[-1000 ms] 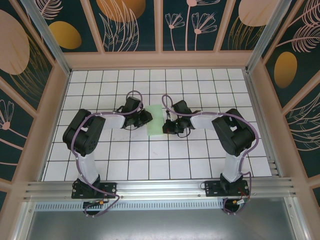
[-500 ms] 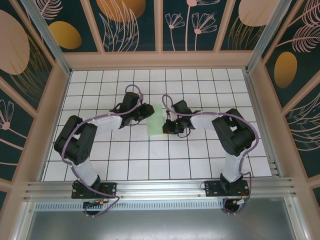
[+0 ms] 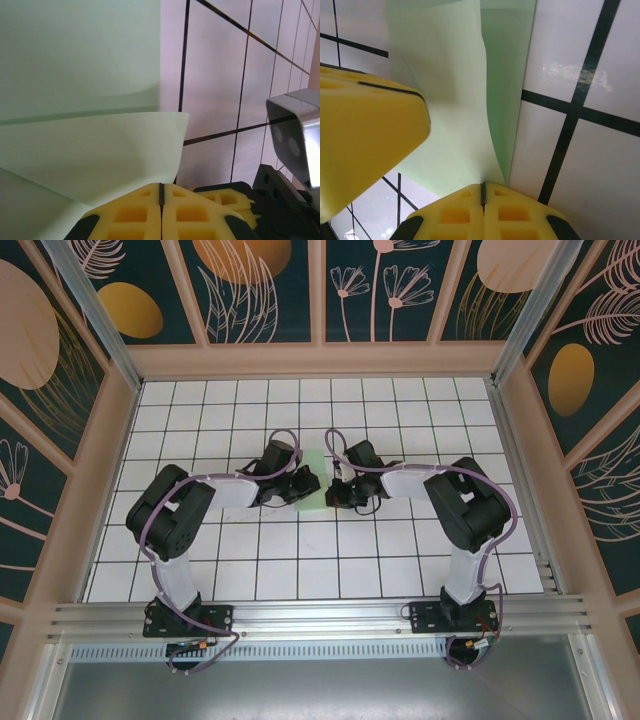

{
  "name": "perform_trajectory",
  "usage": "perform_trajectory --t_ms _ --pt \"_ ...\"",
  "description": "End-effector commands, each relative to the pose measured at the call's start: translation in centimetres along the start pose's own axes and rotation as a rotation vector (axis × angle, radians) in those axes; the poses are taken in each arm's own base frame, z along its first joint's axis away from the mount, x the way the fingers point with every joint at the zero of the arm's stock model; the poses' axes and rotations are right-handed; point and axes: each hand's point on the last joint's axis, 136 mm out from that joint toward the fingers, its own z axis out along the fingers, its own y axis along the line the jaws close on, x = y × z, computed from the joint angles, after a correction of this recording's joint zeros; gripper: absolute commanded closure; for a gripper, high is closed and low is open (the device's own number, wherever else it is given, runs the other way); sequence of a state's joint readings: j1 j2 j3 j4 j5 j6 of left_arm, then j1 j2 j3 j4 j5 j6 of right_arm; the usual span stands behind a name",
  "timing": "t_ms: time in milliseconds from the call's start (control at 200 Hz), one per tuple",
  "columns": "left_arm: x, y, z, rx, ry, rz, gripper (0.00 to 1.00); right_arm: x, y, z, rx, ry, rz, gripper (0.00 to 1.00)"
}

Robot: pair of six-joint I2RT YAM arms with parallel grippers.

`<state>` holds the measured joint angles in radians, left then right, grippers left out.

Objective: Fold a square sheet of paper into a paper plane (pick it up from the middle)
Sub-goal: Fold the triangle a second time at the center of the table.

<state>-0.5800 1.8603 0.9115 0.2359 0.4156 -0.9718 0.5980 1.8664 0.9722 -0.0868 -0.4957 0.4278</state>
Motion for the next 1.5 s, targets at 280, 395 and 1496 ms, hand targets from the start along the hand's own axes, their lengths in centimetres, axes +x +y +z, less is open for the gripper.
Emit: perform_trajectory --t_ms 280,395,1496 --pt "-0.2 2.4 0.8 -0.099 -0.016 -0.019 0.93 5.5 -5.5 0.7 0.181 0.163 0.13 1.0" --pt "-1.0 3.5 0.7 -0.166 -0.044 -0.005 0.93 5.7 -5.8 0.7 0.196 0.167 0.13 1.0" --pt "-2.8 8.2 -0.7 -0.212 -0.059 -0.044 0.93 -3.6 4.3 -0.1 0.019 -0.006 -0.063 1.0"
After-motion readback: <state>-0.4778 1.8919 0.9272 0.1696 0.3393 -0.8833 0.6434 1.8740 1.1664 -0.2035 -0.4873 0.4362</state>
